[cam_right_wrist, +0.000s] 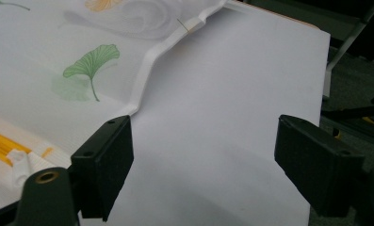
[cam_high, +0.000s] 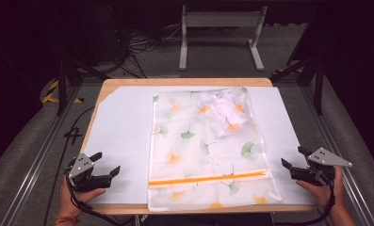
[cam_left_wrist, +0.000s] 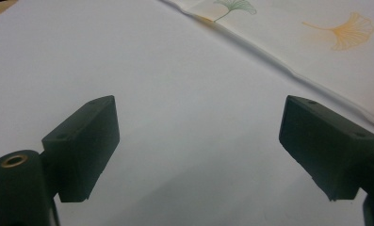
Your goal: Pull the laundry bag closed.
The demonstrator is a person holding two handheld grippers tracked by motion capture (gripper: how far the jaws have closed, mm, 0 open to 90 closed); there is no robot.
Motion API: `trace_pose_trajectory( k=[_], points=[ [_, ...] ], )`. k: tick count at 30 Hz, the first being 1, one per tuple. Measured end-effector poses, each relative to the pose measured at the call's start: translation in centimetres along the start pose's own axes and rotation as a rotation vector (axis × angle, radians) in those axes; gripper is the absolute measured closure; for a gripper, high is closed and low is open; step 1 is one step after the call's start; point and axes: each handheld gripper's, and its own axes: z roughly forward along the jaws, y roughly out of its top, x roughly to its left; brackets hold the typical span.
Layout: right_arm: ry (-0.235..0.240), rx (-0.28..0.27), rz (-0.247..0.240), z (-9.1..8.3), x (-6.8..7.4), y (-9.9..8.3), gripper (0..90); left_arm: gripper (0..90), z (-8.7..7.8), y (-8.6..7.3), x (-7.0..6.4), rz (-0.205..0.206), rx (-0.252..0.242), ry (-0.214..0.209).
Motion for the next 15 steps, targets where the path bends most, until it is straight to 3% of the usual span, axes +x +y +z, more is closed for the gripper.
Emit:
trace_pose_trajectory(
  k=[2, 6, 15],
  points=[
    [0.006, -0.001, 0.020, 0.03, -0.11, -0.23, 19.6, 12.7, 0.11, -0.08, -0.10, 0.004, 0.009, 0.001],
    [0.002, 0.011, 0.010, 0.16, 0.09, -0.48, 19.2, 12.4, 0.14, -0.06, -0.10, -0.012, 0.000, 0.005],
    [-0.009, 0.015, -0.006, 0.06, 0.47, -0.43, 18.7, 12.3, 0.03, 0.07, -0.39, -0.004, -0.016, -0.008]
  ],
)
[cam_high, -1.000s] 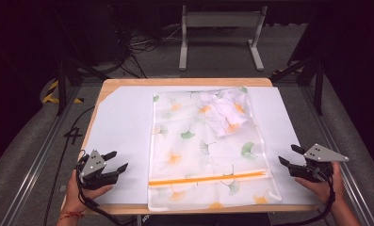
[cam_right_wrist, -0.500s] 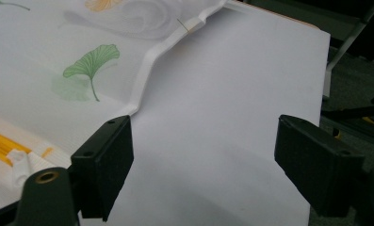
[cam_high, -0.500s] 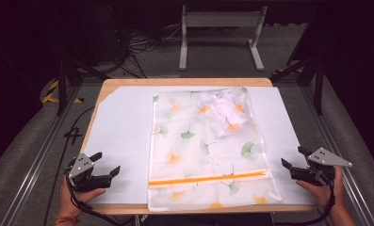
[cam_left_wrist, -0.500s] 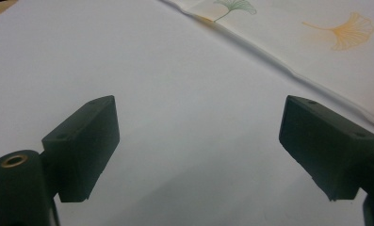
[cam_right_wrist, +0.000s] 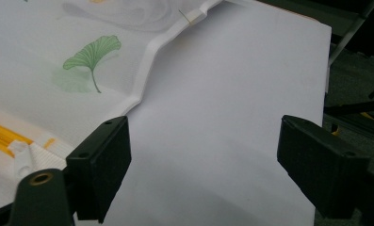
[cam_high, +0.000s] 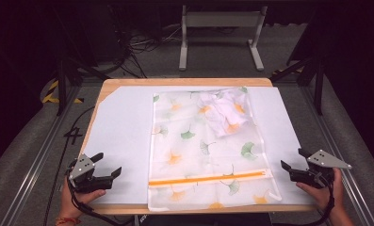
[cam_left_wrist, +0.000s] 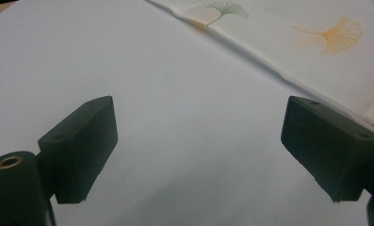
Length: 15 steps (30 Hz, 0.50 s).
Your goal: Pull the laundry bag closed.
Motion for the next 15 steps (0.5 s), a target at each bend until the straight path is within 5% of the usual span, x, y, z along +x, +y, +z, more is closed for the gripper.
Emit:
trace_pose_trajectory(
  k=[15],
  points=[
    [-0.015, 0.005, 0.004, 0.06, 0.09, -0.05, 14.6, 12.3, 0.20, 0.04, -0.06, 0.002, 0.012, -0.002]
  ],
)
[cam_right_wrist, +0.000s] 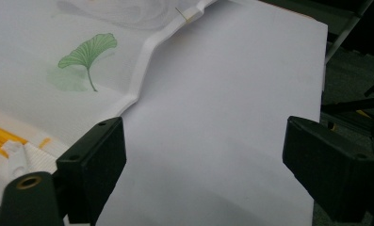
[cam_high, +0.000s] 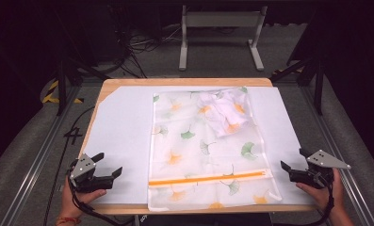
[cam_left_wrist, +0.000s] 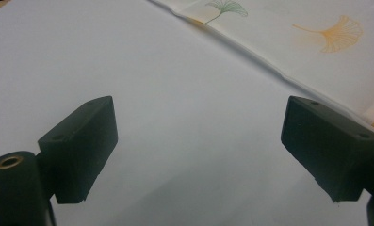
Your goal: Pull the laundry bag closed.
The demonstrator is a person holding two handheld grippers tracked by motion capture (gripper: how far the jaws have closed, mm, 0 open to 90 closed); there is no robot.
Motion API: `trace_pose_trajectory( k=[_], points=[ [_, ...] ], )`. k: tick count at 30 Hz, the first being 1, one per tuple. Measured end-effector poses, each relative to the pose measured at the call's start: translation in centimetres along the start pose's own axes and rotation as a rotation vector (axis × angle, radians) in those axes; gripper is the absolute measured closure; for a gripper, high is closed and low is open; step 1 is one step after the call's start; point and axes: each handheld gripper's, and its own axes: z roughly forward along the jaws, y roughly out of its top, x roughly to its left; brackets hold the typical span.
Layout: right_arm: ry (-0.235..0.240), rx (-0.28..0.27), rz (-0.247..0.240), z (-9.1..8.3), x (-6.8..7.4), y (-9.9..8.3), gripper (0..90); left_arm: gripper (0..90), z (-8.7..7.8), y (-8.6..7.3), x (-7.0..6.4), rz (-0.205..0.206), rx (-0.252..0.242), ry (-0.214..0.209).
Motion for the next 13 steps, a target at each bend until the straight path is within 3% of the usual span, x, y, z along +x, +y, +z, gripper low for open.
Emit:
trace_pose_trajectory(
  k=[13],
  points=[
    [-0.015, 0.007, -0.010, 0.08, 0.10, -0.04, 14.0, 12.3, 0.24, 0.20, -0.13, 0.012, 0.007, 0.002]
  ],
)
